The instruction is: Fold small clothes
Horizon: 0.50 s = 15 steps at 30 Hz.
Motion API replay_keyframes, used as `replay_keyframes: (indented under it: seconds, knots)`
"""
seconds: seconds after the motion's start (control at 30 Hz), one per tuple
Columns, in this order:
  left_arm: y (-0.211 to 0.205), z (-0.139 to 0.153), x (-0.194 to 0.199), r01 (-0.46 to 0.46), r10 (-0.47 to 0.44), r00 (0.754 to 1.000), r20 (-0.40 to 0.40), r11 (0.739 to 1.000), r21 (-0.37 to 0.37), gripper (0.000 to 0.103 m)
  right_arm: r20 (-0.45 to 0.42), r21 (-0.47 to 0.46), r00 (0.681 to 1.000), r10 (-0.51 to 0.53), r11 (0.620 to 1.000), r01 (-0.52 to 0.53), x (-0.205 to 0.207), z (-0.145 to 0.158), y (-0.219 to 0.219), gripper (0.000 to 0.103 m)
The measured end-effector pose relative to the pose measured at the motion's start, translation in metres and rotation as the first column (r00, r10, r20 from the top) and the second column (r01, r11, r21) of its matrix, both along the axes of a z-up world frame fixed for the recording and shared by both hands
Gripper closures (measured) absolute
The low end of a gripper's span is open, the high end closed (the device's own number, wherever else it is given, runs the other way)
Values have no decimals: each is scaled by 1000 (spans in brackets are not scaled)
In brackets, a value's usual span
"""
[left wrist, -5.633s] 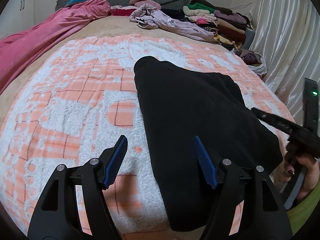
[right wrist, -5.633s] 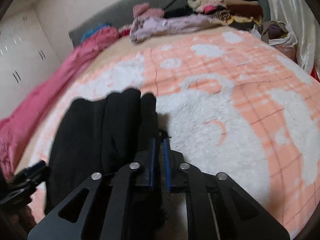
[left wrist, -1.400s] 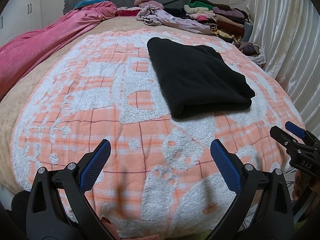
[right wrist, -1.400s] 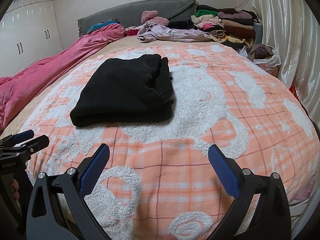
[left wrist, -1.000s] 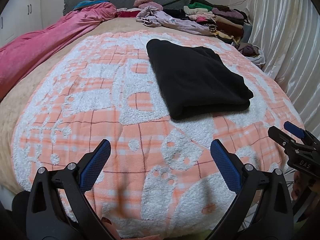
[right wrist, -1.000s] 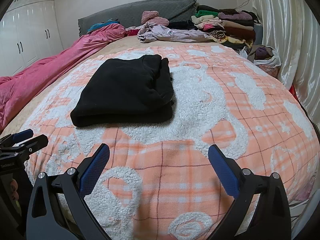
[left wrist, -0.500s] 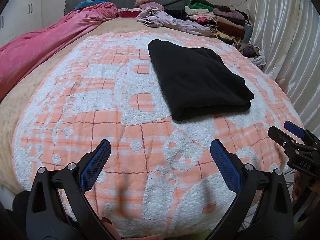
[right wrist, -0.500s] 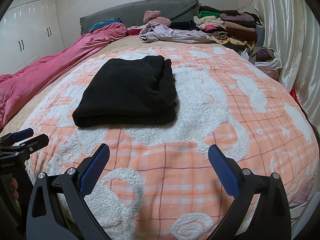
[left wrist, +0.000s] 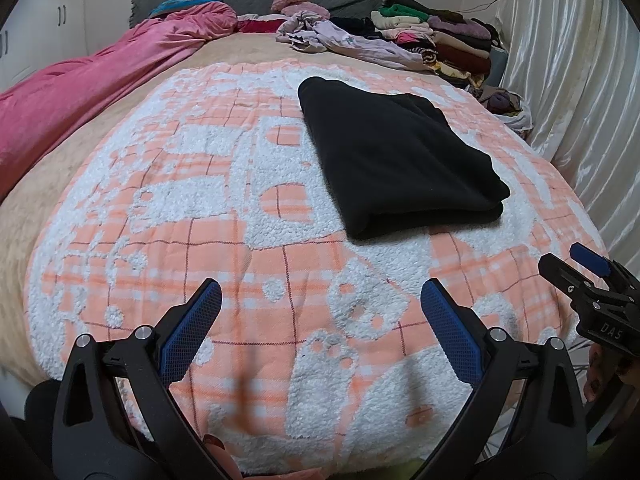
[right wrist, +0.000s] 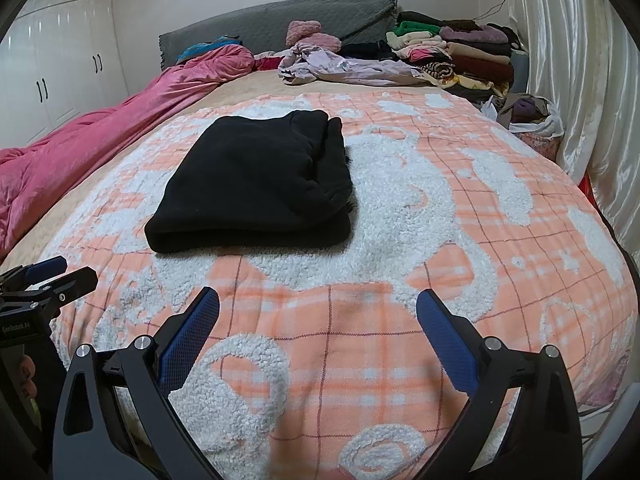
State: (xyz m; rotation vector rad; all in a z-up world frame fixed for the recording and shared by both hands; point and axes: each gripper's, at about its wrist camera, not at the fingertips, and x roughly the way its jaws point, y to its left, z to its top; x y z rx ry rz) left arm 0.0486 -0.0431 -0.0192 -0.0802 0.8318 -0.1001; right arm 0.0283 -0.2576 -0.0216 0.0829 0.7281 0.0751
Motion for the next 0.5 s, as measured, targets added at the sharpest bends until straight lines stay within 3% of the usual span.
replay_keyframes:
  seconds: [0.5]
  knots:
    - [0, -1, 0, -6, 6, 1000, -4, 1000, 11, 10, -3, -3, 1000, 2, 1000, -2, -1, 0, -1, 5]
